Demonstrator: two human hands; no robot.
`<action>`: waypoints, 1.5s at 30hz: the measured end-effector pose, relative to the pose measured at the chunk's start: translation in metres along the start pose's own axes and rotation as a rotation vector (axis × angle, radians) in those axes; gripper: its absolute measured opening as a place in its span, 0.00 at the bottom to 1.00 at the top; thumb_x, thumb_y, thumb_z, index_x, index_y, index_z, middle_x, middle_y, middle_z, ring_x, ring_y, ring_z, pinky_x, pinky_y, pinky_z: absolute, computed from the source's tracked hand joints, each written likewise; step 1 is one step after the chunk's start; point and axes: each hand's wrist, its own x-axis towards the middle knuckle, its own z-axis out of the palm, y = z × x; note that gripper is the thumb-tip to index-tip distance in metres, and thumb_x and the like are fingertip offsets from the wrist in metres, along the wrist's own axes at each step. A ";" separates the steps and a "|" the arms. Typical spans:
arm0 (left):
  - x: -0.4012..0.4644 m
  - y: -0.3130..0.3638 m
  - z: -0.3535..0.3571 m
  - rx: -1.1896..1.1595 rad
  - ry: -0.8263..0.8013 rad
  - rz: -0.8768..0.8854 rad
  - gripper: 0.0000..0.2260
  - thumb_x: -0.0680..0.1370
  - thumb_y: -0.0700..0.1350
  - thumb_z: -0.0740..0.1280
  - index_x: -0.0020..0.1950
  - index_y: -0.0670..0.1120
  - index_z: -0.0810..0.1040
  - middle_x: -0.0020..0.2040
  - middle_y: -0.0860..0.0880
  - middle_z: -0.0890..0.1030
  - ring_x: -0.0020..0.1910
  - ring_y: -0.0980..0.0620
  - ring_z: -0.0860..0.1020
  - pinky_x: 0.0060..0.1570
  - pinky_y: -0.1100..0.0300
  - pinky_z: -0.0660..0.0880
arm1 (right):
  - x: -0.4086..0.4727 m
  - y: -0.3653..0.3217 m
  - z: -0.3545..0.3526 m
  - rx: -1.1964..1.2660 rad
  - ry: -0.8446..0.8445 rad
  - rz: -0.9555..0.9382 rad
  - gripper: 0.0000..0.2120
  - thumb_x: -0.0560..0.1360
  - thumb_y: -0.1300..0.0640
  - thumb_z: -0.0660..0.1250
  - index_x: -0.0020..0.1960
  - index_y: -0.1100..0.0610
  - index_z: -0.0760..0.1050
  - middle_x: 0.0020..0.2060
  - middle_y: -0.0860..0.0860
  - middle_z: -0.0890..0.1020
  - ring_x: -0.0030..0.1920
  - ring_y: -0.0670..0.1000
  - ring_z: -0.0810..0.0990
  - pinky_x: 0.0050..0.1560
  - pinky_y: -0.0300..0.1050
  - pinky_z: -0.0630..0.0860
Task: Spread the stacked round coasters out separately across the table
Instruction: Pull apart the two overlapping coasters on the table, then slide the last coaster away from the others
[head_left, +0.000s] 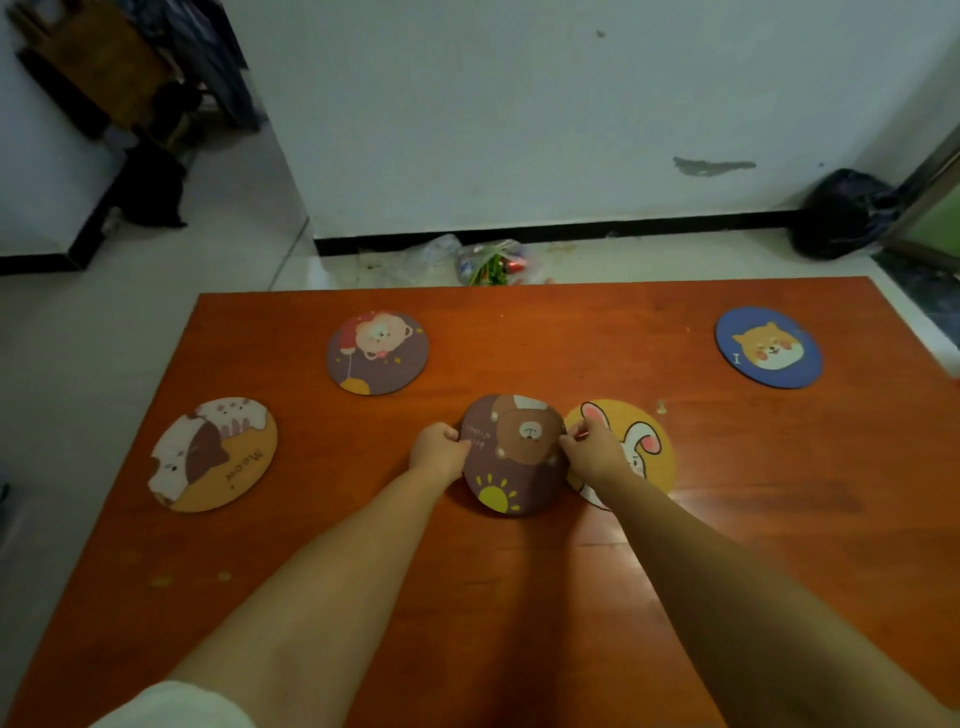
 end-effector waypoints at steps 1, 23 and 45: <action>-0.005 -0.008 -0.009 -0.028 0.002 0.000 0.03 0.79 0.40 0.63 0.48 0.41 0.71 0.47 0.42 0.75 0.49 0.42 0.75 0.58 0.43 0.78 | -0.008 -0.002 0.007 -0.011 0.001 -0.004 0.09 0.80 0.60 0.61 0.42 0.56 0.63 0.32 0.52 0.70 0.32 0.53 0.68 0.38 0.51 0.67; -0.068 -0.197 -0.123 0.242 0.119 -0.040 0.16 0.78 0.41 0.64 0.33 0.48 0.62 0.33 0.50 0.67 0.40 0.46 0.70 0.47 0.52 0.70 | -0.152 0.004 0.175 -0.209 -0.113 -0.044 0.03 0.79 0.60 0.62 0.51 0.59 0.69 0.43 0.56 0.77 0.37 0.50 0.73 0.42 0.48 0.70; -0.034 -0.050 -0.025 0.400 -0.011 0.263 0.11 0.78 0.41 0.63 0.60 0.45 0.70 0.60 0.42 0.73 0.44 0.44 0.74 0.43 0.50 0.75 | -0.074 0.043 0.018 -0.318 0.151 0.008 0.15 0.76 0.56 0.63 0.61 0.59 0.71 0.57 0.58 0.80 0.57 0.60 0.78 0.53 0.51 0.76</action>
